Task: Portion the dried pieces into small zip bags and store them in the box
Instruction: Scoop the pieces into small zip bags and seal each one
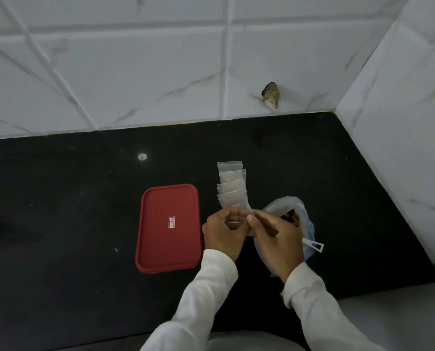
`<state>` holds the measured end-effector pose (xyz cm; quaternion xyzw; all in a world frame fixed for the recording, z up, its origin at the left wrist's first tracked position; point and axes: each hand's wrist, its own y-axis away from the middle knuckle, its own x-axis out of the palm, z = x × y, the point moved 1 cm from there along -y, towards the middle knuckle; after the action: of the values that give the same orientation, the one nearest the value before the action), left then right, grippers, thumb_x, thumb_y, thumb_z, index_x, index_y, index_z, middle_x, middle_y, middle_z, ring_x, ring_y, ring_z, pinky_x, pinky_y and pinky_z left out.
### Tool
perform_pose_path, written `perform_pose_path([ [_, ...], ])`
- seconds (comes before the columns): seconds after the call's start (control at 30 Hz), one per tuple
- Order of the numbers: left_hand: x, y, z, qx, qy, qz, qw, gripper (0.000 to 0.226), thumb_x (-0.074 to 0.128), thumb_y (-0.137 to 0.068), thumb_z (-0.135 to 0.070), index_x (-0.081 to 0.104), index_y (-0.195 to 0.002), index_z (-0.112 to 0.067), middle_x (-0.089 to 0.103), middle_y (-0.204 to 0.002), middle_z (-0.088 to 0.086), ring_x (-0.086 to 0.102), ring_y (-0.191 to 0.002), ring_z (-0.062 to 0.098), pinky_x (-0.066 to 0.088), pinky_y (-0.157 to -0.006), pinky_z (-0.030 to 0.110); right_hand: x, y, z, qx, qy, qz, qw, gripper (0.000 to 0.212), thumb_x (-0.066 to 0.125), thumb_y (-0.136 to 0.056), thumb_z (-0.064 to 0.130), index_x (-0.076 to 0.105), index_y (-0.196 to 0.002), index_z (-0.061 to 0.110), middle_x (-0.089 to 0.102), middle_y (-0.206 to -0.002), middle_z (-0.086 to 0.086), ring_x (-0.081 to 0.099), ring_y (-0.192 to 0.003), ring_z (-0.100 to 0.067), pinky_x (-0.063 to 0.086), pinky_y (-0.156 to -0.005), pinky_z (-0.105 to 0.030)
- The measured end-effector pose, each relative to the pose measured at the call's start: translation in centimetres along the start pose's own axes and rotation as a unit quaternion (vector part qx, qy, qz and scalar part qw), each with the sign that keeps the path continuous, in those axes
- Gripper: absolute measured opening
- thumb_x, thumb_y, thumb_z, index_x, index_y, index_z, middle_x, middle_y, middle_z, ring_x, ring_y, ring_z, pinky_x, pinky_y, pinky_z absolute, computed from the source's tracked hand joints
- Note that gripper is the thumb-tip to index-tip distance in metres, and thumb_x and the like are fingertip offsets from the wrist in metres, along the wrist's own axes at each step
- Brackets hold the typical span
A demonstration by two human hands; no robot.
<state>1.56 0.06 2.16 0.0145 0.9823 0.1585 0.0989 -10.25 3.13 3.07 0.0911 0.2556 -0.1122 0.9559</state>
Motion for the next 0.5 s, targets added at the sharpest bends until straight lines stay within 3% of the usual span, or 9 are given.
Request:
perform_pose_path([
  [0.1,0.2,-0.2,-0.4,0.026,-0.034,0.017,0.999,0.018,0.082,-0.079,-0.011,0.072,-0.082,-0.026,0.074,-0.079,-0.009,0.071,-0.076,0.003,0.058,-0.075,0.018,-1.0,-0.3,-0.8,-0.075,0.075,-0.047,0.993,0.014,0.068,-0.088,0.024,0.071,-0.081,0.037,0.058,-0.066,0.023,0.057,-0.069,0.005,0.040,-0.069,0.001],
  [0.17,0.4,-0.1,-0.8,0.043,-0.067,0.020,0.997,0.019,0.081,-0.079,-0.010,0.071,-0.082,-0.026,0.073,-0.079,-0.009,0.069,-0.074,0.002,0.056,-0.071,0.014,-1.3,-0.5,-1.1,-0.088,0.110,-0.057,0.988,0.010,0.068,-0.086,0.027,0.077,-0.089,0.025,0.056,-0.062,0.023,0.057,-0.067,0.001,0.042,-0.066,-0.006],
  [0.3,0.8,-0.1,-1.5,0.061,-0.104,0.000,0.993,0.022,0.080,-0.078,-0.008,0.067,-0.085,-0.025,0.068,-0.075,-0.011,0.063,-0.066,-0.001,0.050,-0.062,0.007,-1.7,-0.9,-0.3,-0.082,0.119,-0.069,0.987,0.010,0.070,-0.083,0.024,0.077,-0.087,0.018,0.060,-0.061,0.015,0.060,-0.063,-0.007,0.047,-0.062,-0.020],
  [0.43,0.5,-0.2,-1.9,0.062,-0.109,-0.043,0.991,0.028,0.078,-0.076,-0.004,0.065,-0.087,-0.026,0.065,-0.072,-0.008,0.059,-0.060,0.002,0.047,-0.057,0.006,-2.5,-1.4,-0.4,-0.063,0.122,-0.069,0.988,0.007,0.070,-0.083,0.022,0.076,-0.084,0.018,0.062,-0.063,0.016,0.057,-0.061,-0.003,0.044,-0.060,-0.015],
  [0.5,0.3,-0.3,-2.1,0.066,-0.111,-0.056,0.990,0.029,0.079,-0.075,-0.005,0.065,-0.090,-0.025,0.065,-0.075,-0.005,0.058,-0.061,0.004,0.047,-0.059,0.007,-3.1,-1.8,-0.8,-0.053,0.129,-0.068,0.988,0.006,0.070,-0.083,0.022,0.075,-0.081,0.017,0.066,-0.064,0.010,0.060,-0.061,-0.008,0.050,-0.061,-0.025],
])
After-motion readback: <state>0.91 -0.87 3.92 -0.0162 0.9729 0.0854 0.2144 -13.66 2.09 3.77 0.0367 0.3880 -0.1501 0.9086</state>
